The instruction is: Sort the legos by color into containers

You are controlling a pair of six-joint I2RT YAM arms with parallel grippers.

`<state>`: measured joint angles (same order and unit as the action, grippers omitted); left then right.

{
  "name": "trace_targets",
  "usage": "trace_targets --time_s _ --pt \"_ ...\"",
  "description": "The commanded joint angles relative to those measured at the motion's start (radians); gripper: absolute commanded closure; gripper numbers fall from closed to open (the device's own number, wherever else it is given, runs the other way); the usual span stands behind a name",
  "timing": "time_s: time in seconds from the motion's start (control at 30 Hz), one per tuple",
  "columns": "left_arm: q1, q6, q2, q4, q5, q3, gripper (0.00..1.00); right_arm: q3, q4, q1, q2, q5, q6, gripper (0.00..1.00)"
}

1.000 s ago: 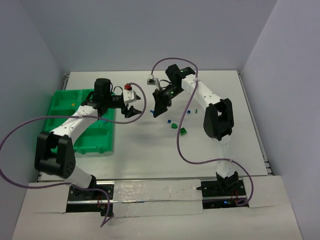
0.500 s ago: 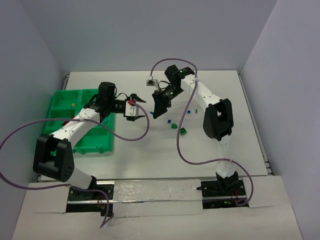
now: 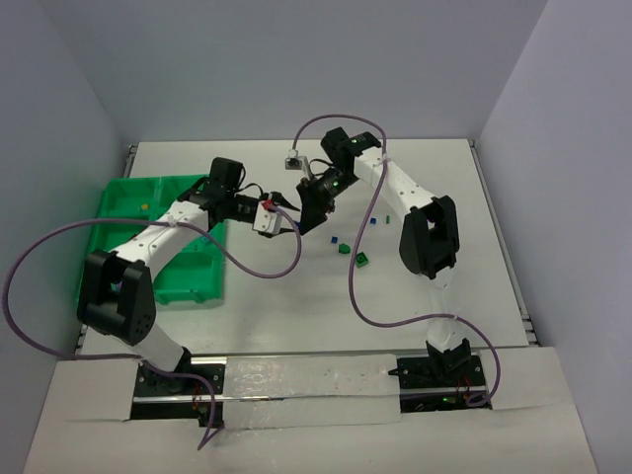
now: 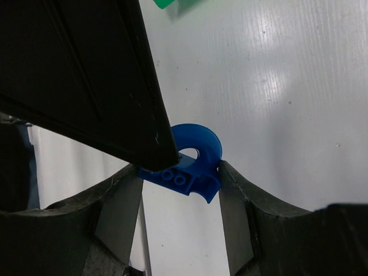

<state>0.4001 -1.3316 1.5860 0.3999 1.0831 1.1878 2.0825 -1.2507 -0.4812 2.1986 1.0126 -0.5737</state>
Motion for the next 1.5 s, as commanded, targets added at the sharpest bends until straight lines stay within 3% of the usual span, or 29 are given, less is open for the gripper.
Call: trace_targets --time_s 0.0,0.4,0.47,0.5,0.53,0.6,0.67,1.03,1.27,1.47 --pt "0.013 -0.102 0.025 0.097 0.07 0.061 0.44 0.043 0.005 -0.016 -0.022 0.024 0.01 0.49" --pt "0.038 -0.126 0.014 0.088 0.035 0.043 0.72 0.059 0.002 -0.027 -0.033 0.027 0.022 0.45" --pt "0.04 -0.113 0.007 0.072 0.025 0.032 0.8 0.063 0.003 -0.028 -0.033 0.016 0.036 0.37" --pt "0.04 -0.109 0.004 0.071 0.02 0.03 0.87 0.066 0.006 -0.031 -0.034 0.007 0.045 0.23" --pt "0.041 -0.109 0.002 0.071 0.013 0.029 0.88 0.067 0.011 -0.032 -0.037 0.002 0.05 0.21" --pt "0.043 -0.093 -0.006 0.073 -0.001 0.026 1.0 0.074 0.013 -0.034 -0.039 -0.003 0.052 0.05" --pt "0.042 -0.084 -0.014 0.079 -0.01 0.025 1.0 0.081 0.015 -0.034 -0.042 -0.009 0.053 0.0" --pt "-0.064 0.06 -0.144 0.238 -0.099 -0.028 1.0 0.005 0.093 0.083 -0.132 -0.092 0.077 0.0" --pt "-0.202 0.238 -0.239 0.397 -0.24 -0.031 1.0 -0.187 0.193 0.154 -0.254 -0.212 0.084 0.0" --pt "-0.312 0.267 -0.328 0.558 -0.377 -0.069 1.0 -0.359 0.255 0.159 -0.325 -0.291 0.089 0.0"
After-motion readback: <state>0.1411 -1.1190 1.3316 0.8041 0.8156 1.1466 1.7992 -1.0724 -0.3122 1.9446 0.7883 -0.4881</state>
